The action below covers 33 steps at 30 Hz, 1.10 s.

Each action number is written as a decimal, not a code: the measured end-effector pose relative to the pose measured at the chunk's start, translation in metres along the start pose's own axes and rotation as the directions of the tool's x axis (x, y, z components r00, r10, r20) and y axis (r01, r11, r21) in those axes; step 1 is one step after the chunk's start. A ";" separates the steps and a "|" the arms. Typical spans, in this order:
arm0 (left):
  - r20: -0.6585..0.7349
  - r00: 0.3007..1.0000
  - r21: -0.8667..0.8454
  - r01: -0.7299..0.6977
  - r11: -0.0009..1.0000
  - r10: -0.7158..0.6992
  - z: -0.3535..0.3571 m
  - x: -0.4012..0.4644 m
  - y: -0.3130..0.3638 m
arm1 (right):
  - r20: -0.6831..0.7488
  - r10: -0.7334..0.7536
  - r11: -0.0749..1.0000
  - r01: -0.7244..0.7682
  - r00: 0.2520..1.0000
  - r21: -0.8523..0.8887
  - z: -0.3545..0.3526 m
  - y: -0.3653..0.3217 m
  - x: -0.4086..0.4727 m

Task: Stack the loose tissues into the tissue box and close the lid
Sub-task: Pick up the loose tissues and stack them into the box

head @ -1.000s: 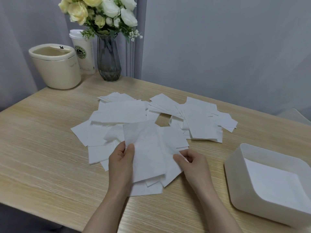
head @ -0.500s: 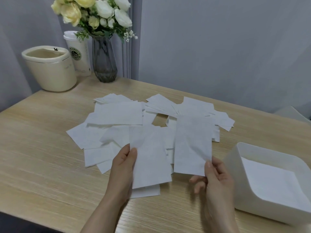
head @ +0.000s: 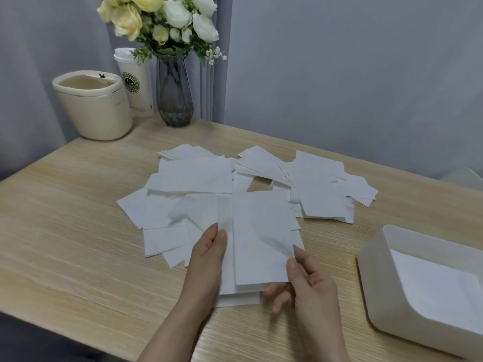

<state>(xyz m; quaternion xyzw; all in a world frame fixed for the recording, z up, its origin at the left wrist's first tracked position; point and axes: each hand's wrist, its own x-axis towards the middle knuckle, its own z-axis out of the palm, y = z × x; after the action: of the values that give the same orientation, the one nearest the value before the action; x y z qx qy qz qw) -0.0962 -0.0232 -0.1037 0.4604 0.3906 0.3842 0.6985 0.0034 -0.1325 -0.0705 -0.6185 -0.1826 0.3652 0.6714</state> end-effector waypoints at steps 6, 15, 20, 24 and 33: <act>0.010 1.000 -0.035 0.013 0.999 -0.012 0.001 -0.002 0.003 | 0.046 0.012 0.999 -0.010 0.999 -0.033 0.003 0.000 0.001; 0.001 0.999 -0.063 0.033 0.997 -0.033 0.002 -0.002 0.004 | 0.085 0.027 0.996 -0.019 0.996 -0.089 0.005 0.003 0.000; -0.002 0.999 -0.054 0.050 0.997 -0.050 0.002 -0.002 0.004 | 0.090 0.030 0.997 -0.023 0.995 -0.078 0.007 0.002 -0.001; -0.019 0.999 -0.079 0.042 0.996 -0.043 0.003 -0.003 0.003 | 0.086 0.035 0.997 -0.029 0.996 -0.076 0.009 0.004 -0.003; -0.026 0.998 -0.067 -0.057 0.996 0.055 0.002 -0.003 0.002 | 0.073 0.026 0.995 -0.018 0.997 -0.099 0.009 0.004 0.000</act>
<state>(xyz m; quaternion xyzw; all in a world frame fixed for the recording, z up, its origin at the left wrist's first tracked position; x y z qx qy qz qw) -0.0963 -0.0258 -0.1007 0.4424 0.3727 0.4224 0.6978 -0.0041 -0.1265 -0.0730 -0.6387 -0.2182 0.3858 0.6290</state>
